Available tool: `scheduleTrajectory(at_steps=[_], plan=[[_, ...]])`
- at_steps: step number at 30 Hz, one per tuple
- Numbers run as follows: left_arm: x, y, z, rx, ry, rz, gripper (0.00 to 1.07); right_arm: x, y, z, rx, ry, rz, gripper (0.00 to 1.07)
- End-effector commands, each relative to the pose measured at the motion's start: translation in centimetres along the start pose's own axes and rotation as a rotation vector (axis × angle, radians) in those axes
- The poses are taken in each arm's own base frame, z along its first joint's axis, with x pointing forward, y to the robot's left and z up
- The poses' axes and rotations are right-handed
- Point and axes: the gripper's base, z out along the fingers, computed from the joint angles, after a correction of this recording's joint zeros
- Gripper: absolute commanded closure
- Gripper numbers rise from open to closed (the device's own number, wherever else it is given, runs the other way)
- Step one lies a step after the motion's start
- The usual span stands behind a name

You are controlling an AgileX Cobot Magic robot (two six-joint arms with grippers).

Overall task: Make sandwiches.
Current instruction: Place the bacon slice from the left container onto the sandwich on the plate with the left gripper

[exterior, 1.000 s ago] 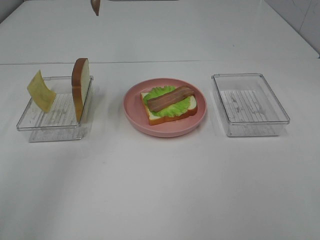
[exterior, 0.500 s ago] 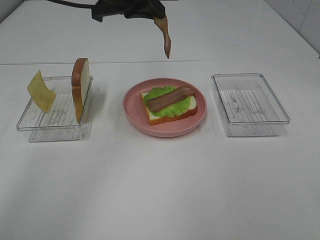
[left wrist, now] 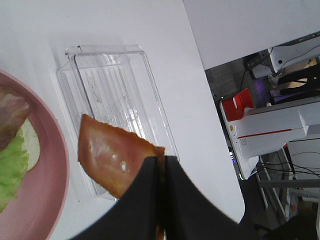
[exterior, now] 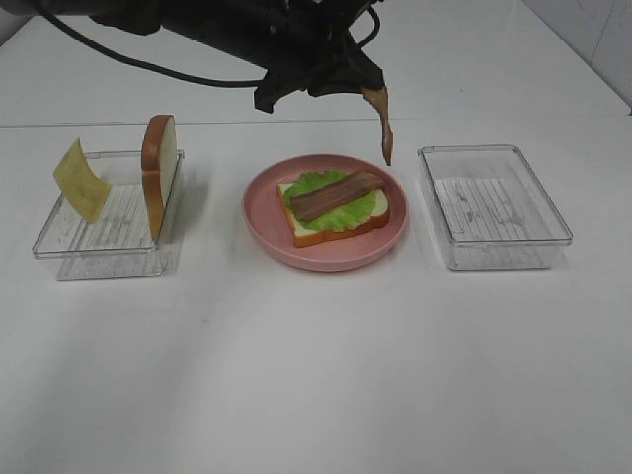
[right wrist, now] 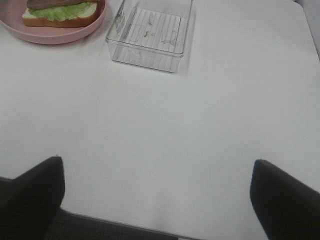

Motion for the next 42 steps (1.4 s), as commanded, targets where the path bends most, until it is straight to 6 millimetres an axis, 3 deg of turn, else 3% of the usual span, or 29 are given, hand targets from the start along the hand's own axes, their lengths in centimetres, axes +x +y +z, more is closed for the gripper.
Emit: scheduleTrajectory(at_steps=[1, 4, 6, 9, 17, 42], plan=[[0.4, 0.6, 1.5, 0.028, 0.072, -0.023, 1.07, 0.3, 0.0, -0.3, 0.006, -0.039, 0.0, 0.1], [0.5, 0.9, 1.8, 0.025, 0.079, -0.037, 1.07, 0.3, 0.0, -0.3, 0.006, -0.039, 0.0, 0.1], [0.9, 2.5, 2.9, -0.038, 0.098, -0.061, 1.07, 0.3, 0.0, -0.3, 0.006, -0.039, 0.0, 0.1], [1.0, 2.9, 3.0, -0.057, 0.103, -0.059, 1.07, 0.3, 0.0, -0.3, 0.006, -0.039, 0.0, 0.1], [1.6, 5.9, 3.2, -0.309, 0.158, 0.009, 1.07, 0.3, 0.0, -0.3, 0.006, -0.039, 0.0, 0.1], [0.3, 6.7, 3.0, -0.395, 0.041, 0.187, 1.05, 0.3, 0.0, -0.3, 0.006, -0.039, 0.0, 0.1]])
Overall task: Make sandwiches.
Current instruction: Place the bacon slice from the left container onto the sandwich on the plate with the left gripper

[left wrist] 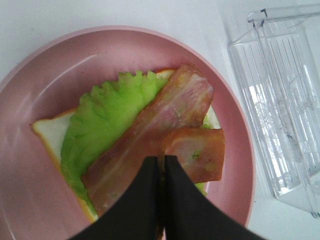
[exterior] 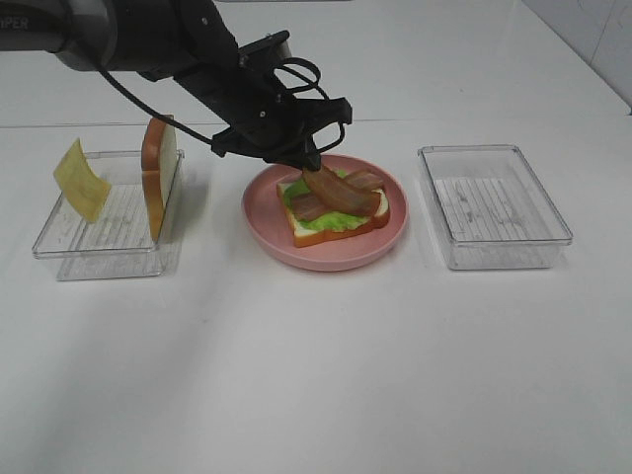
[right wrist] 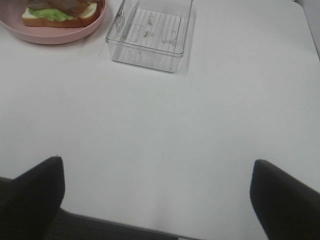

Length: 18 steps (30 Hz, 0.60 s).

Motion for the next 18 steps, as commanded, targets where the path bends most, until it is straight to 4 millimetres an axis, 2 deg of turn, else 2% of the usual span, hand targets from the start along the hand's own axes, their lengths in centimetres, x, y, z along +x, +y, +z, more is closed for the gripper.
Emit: scheduleTrajectory(at_steps=[1, 2, 5, 6, 7, 8, 9, 10, 11, 12, 14, 18], plan=[[-0.39, -0.25, -0.27, -0.005, -0.029, 0.027, 1.05, 0.29, 0.04, -0.33, 0.006, -0.039, 0.0, 0.1], [-0.51, -0.25, -0.28, -0.006, -0.042, 0.029, 0.96, 0.29, 0.04, -0.33, 0.006, -0.039, 0.0, 0.1], [-0.57, -0.25, -0.28, -0.005, -0.049, 0.029, 0.91, 0.29, 0.04, -0.33, 0.006, -0.039, 0.0, 0.1], [-0.67, -0.26, -0.29, -0.005, -0.06, 0.03, 0.75, 0.29, 0.04, -0.33, 0.006, -0.039, 0.0, 0.1], [-0.72, -0.26, -0.29, -0.005, -0.066, 0.032, 0.53, 0.29, 0.04, -0.33, 0.006, -0.039, 0.0, 0.1], [-0.72, -0.26, -0.29, -0.005, -0.066, 0.032, 0.53, 0.29, 0.04, -0.33, 0.006, -0.039, 0.0, 0.1], [-0.78, -0.26, -0.29, -0.005, -0.072, 0.032, 0.33, 0.29, 0.04, -0.33, 0.006, -0.039, 0.0, 0.1], [-0.77, -0.26, -0.29, -0.005, -0.071, 0.032, 0.24, 0.29, 0.04, -0.33, 0.006, -0.039, 0.0, 0.1], [-0.77, -0.26, -0.29, -0.005, -0.071, 0.032, 0.24, 0.29, 0.04, -0.33, 0.006, -0.039, 0.0, 0.1], [-0.77, -0.24, -0.29, -0.007, -0.071, 0.037, 0.08, 0.29, 0.04, -0.33, 0.006, -0.039, 0.0, 0.1], [-0.84, -0.27, -0.4, -0.011, -0.072, 0.047, 0.04, 0.29, 0.04, -0.33, 0.006, -0.039, 0.0, 0.1], [-1.07, -0.53, -0.7, -0.014, -0.056, 0.076, 0.04, 0.29, 0.04, -0.33, 0.006, -0.039, 0.0, 0.1]])
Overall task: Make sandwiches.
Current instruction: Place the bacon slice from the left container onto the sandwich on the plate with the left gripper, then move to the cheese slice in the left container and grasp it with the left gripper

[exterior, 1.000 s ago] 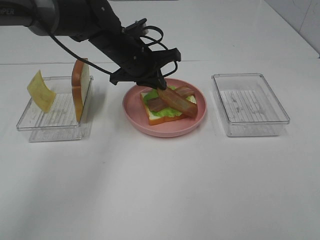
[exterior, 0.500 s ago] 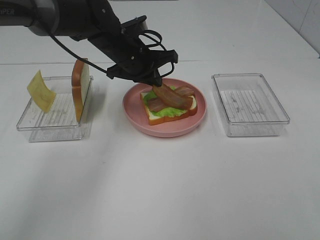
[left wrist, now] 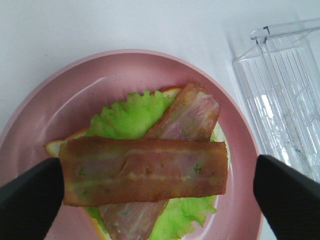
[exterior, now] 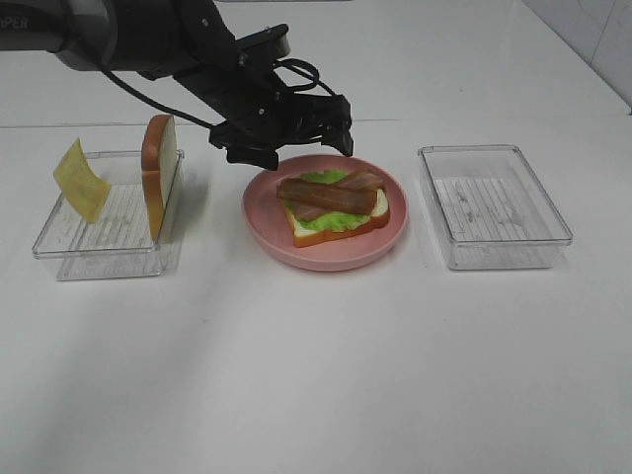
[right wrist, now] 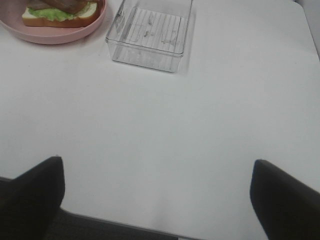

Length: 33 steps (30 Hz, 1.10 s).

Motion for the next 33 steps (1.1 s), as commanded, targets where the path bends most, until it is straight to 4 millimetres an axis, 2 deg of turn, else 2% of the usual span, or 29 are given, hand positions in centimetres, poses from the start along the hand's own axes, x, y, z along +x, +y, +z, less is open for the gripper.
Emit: scheduleTrajectory(at_steps=[1, 4, 5, 6, 8, 9, 11, 12, 13, 14, 16, 17, 18, 19, 20, 21, 22, 24, 27, 29, 30, 32, 33], plan=[[-0.7, -0.8, -0.8, 0.006, 0.003, 0.043, 0.04, 0.3, 0.0, -0.3, 0.006, -0.039, 0.0, 0.1], [-1.8, -1.5, -1.9, 0.005, 0.016, 0.093, 0.04, 0.3, 0.0, -0.3, 0.006, -0.039, 0.0, 0.1], [-2.7, -2.1, -2.8, 0.0, 0.023, 0.121, 0.04, 0.3, 0.0, -0.3, 0.006, -0.039, 0.0, 0.1], [-2.7, -2.1, -2.8, 0.0, 0.023, 0.121, 0.04, 0.3, 0.0, -0.3, 0.006, -0.039, 0.0, 0.1], [-4.1, -3.1, -4.6, -0.019, 0.03, 0.166, 0.04, 0.3, 0.0, -0.3, 0.006, -0.039, 0.0, 0.1], [-4.1, -3.1, -4.6, -0.019, 0.03, 0.166, 0.04, 0.3, 0.0, -0.3, 0.006, -0.039, 0.0, 0.1], [-5.6, -4.0, -6.9, -0.048, 0.03, 0.212, 0.04, 0.3, 0.0, -0.3, 0.006, -0.039, 0.0, 0.1], [-5.6, -4.0, -6.9, -0.048, 0.03, 0.212, 0.04, 0.3, 0.0, -0.3, 0.006, -0.039, 0.0, 0.1], [-6.4, -4.5, -8.5, -0.079, 0.028, 0.246, 0.04, 0.3, 0.0, -0.3, 0.006, -0.039, 0.0, 0.1], [-6.4, -4.5, -8.5, -0.079, 0.028, 0.246, 0.04, 0.3, 0.0, -0.3, 0.006, -0.039, 0.0, 0.1], [-7.5, -4.9, -11.0, -0.137, 0.032, 0.293, 0.04, 0.3, 0.0, -0.3, 0.006, -0.039, 0.0, 0.1], [-7.5, -4.9, -11.0, -0.137, 0.032, 0.293, 0.04, 0.3, 0.0, -0.3, 0.006, -0.039, 0.0, 0.1], [-8.0, -5.0, -12.7, -0.162, 0.032, 0.279, 0.04, 0.3, 0.0, -0.3, 0.006, -0.039, 0.0, 0.1], [-8.0, -5.0, -12.7, -0.162, 0.032, 0.279, 0.04, 0.3, 0.0, -0.3, 0.006, -0.039, 0.0, 0.1], [-8.5, -4.7, -14.5, -0.168, 0.013, 0.235, 0.04, 0.3, 0.0, -0.3, 0.006, -0.039, 0.0, 0.1], [-8.7, -4.5, -15.3, -0.176, 0.007, 0.226, 0.04, 0.3, 0.0, -0.3, 0.006, -0.039, 0.0, 0.1], [-8.7, -4.5, -15.3, -0.176, 0.007, 0.226, 0.04, 0.3, 0.0, -0.3, 0.006, -0.039, 0.0, 0.1], [-9.4, -2.7, -18.4, -0.225, 0.011, 0.191, 0.04, 0.3, 0.0, -0.3, 0.006, -0.039, 0.0, 0.1], [-9.7, -2.1, -19.3, -0.23, -0.002, 0.174, 0.04, 0.3, 0.0, -0.3, 0.006, -0.039, 0.0, 0.1], [-10.1, -0.8, -21.7, -0.248, -0.029, 0.135, 0.04, 0.3, 0.0, -0.3, 0.006, -0.039, 0.0, 0.1], [-10.1, -0.8, -21.7, -0.248, -0.029, 0.135, 0.04, 0.3, 0.0, -0.3, 0.006, -0.039, 0.0, 0.1], [-10.0, 1.4, -24.3, -0.284, -0.038, 0.083, 0.04, 0.3, 0.0, -0.3, 0.006, -0.039, 0.0, 0.1], [-10.0, 1.4, -24.3, -0.284, -0.038, 0.083, 0.04, 0.3, 0.0, -0.3, 0.006, -0.039, 0.0, 0.1]])
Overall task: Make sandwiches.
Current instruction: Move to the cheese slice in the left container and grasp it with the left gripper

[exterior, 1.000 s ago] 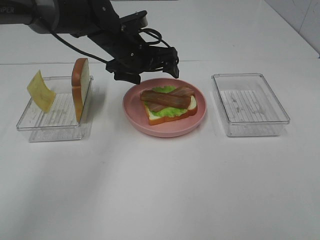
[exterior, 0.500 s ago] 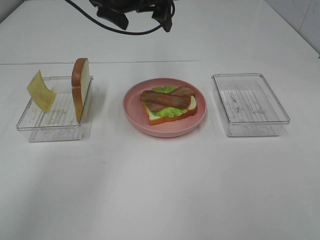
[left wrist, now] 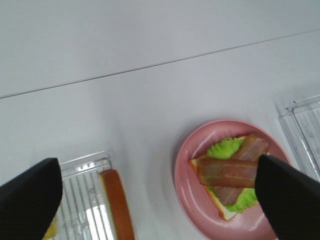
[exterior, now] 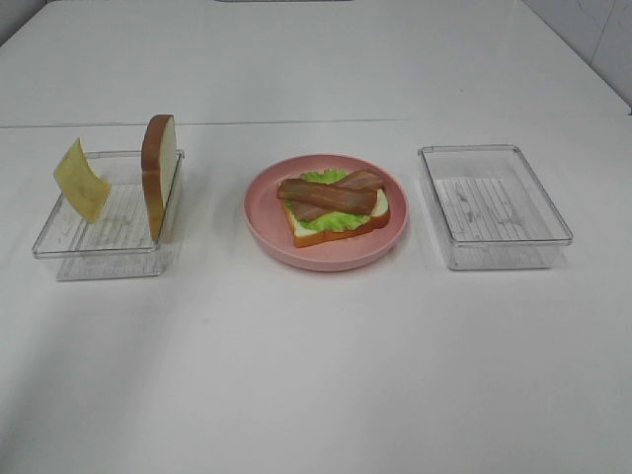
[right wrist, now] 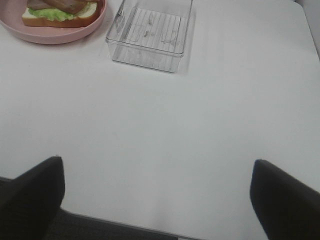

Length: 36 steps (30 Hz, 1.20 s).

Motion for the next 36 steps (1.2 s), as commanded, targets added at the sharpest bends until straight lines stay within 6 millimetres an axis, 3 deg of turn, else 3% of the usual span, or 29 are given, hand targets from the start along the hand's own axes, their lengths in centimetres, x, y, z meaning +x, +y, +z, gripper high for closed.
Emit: scheduleTrajectory(at_steps=[1, 2, 7, 8, 11, 16, 19, 24, 36], plan=[[1.1, 2.2, -2.2, -0.047, 0.1, -0.046, 0.04, 0.3, 0.0, -0.3, 0.006, -0.039, 0.0, 0.1], [1.6, 3.6, -2.8, -0.071, 0.116, -0.059, 0.04, 0.3, 0.0, -0.3, 0.006, -0.039, 0.0, 0.1], [2.9, 6.3, -3.2, -0.121, 0.17, -0.093, 0.04, 0.3, 0.0, -0.3, 0.006, -0.039, 0.0, 0.1], [3.8, 7.8, -2.9, -0.141, 0.207, -0.117, 0.04, 0.3, 0.0, -0.3, 0.006, -0.039, 0.0, 0.1], [4.2, 8.6, -2.6, -0.153, 0.229, -0.135, 0.04, 0.3, 0.0, -0.3, 0.006, -0.039, 0.0, 0.1], [7.4, 13.1, 0.0, -0.196, 0.361, -0.177, 0.04, 0.3, 0.0, -0.3, 0.005, -0.039, 0.0, 0.1], [8.4, 14.6, 0.8, -0.211, 0.37, -0.199, 0.04, 0.3, 0.0, -0.3, 0.005, -0.039, 0.0, 0.1], [9.0, 15.9, 1.9, -0.221, 0.374, -0.223, 0.04, 0.3, 0.0, -0.3, 0.005, -0.039, 0.0, 0.1], [10.3, 16.9, 7.4, -0.174, 0.4, -0.271, 0.04, 0.3, 0.1, -0.3, 0.004, -0.039, 0.0, 0.1]])
